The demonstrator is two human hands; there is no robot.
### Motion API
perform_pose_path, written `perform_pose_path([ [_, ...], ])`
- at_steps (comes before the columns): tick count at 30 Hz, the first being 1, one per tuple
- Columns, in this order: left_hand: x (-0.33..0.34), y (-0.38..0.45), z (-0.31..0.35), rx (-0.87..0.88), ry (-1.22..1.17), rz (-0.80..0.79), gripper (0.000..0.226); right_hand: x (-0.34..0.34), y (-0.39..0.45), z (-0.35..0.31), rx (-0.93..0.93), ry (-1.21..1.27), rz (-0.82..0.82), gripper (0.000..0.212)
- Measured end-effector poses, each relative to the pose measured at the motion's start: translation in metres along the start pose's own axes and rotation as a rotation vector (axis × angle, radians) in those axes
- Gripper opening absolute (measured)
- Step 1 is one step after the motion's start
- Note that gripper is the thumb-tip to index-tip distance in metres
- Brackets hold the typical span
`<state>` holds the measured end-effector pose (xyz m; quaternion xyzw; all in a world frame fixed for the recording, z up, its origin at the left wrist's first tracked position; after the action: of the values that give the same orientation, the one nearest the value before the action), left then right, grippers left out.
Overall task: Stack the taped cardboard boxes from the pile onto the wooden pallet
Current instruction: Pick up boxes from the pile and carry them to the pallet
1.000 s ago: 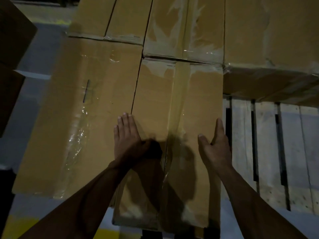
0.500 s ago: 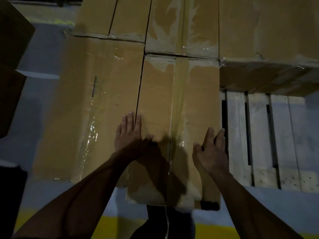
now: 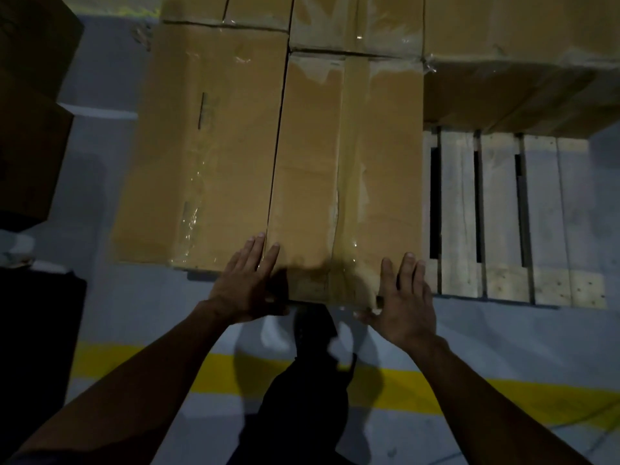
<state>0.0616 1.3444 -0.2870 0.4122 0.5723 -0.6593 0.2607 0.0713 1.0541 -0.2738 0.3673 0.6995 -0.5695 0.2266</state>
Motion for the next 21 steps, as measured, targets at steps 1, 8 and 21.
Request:
perform_pose_path([
  [1, 0.002, -0.001, -0.001, 0.011, 0.044, 0.000, 0.130, 0.002, -0.001, 0.000, -0.014, -0.018, 0.001, 0.119],
  [8, -0.002, -0.003, 0.001, -0.064, 0.062, 0.163, 0.094, 0.012, 0.003, -0.006, -0.033, -0.028, 0.131, 0.102],
  [21, -0.002, -0.001, -0.001, -0.020, 0.099, 0.298, 0.080, 0.011, 0.012, -0.011, 0.004, -0.025, 0.109, 0.100],
])
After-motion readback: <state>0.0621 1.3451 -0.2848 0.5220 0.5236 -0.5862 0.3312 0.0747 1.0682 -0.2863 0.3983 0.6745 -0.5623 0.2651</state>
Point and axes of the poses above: each hand's wrist, its own y-axis towards the middle knuckle, its own x-axis out of the palm, z = x × y, the point moved 5 cm from there along y, towards the middle knuckle, and after that the axes turned 13 degrees about y, right-handed, at the moved point
